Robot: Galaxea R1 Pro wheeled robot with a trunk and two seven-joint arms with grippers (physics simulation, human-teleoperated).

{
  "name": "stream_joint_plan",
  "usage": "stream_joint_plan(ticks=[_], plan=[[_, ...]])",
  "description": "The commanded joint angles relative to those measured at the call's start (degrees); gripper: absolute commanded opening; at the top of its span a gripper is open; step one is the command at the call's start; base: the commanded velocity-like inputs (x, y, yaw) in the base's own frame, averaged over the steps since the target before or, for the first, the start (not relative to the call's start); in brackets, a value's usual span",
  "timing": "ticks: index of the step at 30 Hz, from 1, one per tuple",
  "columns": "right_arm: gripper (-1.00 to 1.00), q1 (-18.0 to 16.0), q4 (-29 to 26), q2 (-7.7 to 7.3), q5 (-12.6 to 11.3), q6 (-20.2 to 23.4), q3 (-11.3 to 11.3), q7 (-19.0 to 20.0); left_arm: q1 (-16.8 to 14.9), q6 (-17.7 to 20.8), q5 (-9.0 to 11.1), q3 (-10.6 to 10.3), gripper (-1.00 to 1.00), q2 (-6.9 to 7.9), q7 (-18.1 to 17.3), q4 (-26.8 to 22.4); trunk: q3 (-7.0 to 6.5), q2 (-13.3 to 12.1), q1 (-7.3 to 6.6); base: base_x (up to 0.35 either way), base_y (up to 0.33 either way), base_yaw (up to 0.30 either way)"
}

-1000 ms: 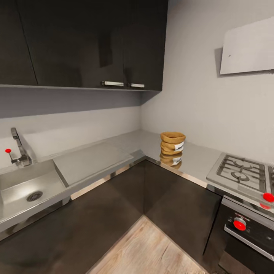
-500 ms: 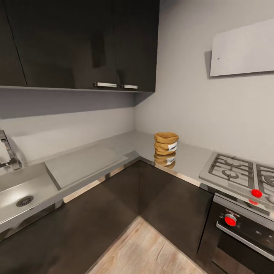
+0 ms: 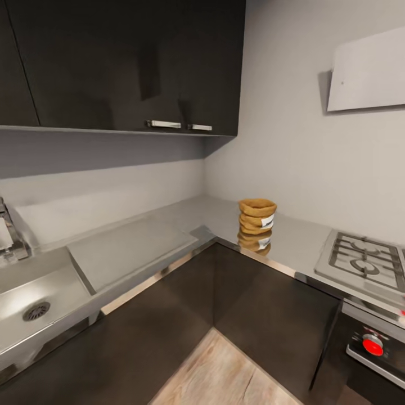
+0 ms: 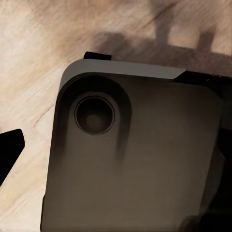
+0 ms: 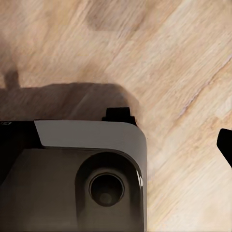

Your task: In the kitchen, take the popcorn bag from the countertop, put it into the microwave, and heat it until the popcorn is cooked so the cooked popcorn ends up inside the bag.

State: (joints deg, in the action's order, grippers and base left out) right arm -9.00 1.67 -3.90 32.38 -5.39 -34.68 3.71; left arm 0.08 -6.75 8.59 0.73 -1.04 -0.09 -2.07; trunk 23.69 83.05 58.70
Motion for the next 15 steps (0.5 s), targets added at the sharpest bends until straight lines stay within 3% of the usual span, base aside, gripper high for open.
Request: stream_joint_plan(ticks=[1,8,15], plan=[[1.00,-0.1,0.2,-0.05,0.3,-0.4,-0.5,0.1,0.0,-0.1,0.4,0.0,1.00,-0.02,0.0,0.0,0.05,0.0,0.03,0.247,0.204,0.000],[1.00,-0.1,0.2,-0.01,0.3,-0.4,-0.5,0.1,0.0,-0.1,0.4,0.1,1.00,-0.02,0.0,-0.1,0.04,0.0,0.03,0.224,0.115,-0.106],[1.00,-0.1,0.2,-0.05,0.3,-0.3,-0.5,0.1,0.0,-0.1,0.3,0.1,1.00,-0.02,0.3,-0.1,-0.08,0.0,0.03,0.030,0.007,-0.233]])
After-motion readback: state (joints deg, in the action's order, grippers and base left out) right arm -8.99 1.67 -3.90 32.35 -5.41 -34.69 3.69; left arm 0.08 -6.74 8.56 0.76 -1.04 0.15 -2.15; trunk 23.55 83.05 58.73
